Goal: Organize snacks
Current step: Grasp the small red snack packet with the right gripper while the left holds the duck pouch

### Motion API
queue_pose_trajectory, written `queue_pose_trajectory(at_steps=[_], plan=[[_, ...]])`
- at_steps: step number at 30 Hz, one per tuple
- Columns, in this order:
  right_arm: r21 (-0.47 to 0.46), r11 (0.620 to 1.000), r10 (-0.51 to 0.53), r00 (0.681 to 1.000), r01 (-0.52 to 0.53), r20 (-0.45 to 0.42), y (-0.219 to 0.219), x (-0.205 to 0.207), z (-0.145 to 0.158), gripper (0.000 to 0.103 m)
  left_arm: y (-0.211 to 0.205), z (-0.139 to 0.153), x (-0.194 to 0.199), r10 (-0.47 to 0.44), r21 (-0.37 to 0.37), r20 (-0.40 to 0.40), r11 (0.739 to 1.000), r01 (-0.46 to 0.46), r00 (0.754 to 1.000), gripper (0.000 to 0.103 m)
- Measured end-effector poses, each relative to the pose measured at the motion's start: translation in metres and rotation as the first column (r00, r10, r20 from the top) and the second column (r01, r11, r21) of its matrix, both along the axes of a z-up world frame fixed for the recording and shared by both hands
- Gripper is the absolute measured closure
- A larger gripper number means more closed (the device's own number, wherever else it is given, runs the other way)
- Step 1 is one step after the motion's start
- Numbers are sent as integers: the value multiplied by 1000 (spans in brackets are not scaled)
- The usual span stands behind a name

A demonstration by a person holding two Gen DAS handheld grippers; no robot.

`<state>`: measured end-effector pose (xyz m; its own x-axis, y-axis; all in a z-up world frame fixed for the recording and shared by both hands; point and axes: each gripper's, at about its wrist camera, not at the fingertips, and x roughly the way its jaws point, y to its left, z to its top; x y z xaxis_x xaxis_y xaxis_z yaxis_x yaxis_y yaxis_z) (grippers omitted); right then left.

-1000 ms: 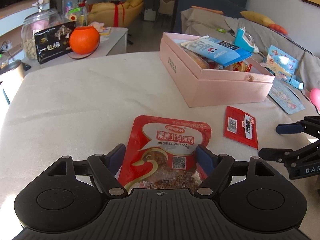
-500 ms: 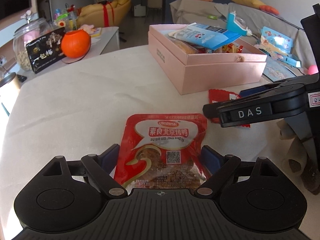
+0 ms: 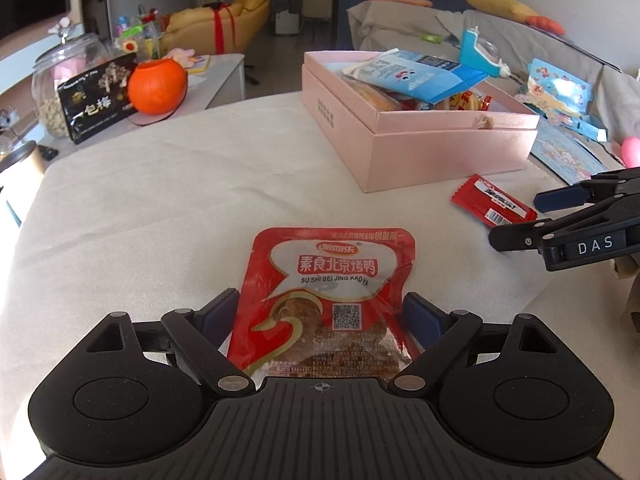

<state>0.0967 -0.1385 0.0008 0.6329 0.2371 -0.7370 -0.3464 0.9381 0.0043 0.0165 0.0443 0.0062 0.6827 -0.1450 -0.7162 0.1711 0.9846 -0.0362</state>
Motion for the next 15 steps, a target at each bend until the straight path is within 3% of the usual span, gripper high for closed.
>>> queue_pose_trajectory(at_steps=[2,6,7,9,10,15], plan=[[32,999,9,1000,-9,4,3,0,-1,17,0,0,0,-1,-1,0,1000,1,1000,11],[9,1000,-7,999,7,37,20,9,-5,17,4,3,4,15,-29,-20,999,-15,1000,12],[7,1000,-9,999,9,32,22,11,-4,21,6,4,5,23,-41,-28,999,-24,999,13],[7,1000,15,1000,-15,14,26,12,2,44,9,6,12,40,-62,-45,997,-43,998,13],[-2,999,38,999,-38,7,28,10,5,44,10,7,15,46,-63,-50,997,-49,998,13],[-70,994,91,995,-87,50,31,-12,16,45,-5,5,32,2,27,-50,1000,-1,999,12]])
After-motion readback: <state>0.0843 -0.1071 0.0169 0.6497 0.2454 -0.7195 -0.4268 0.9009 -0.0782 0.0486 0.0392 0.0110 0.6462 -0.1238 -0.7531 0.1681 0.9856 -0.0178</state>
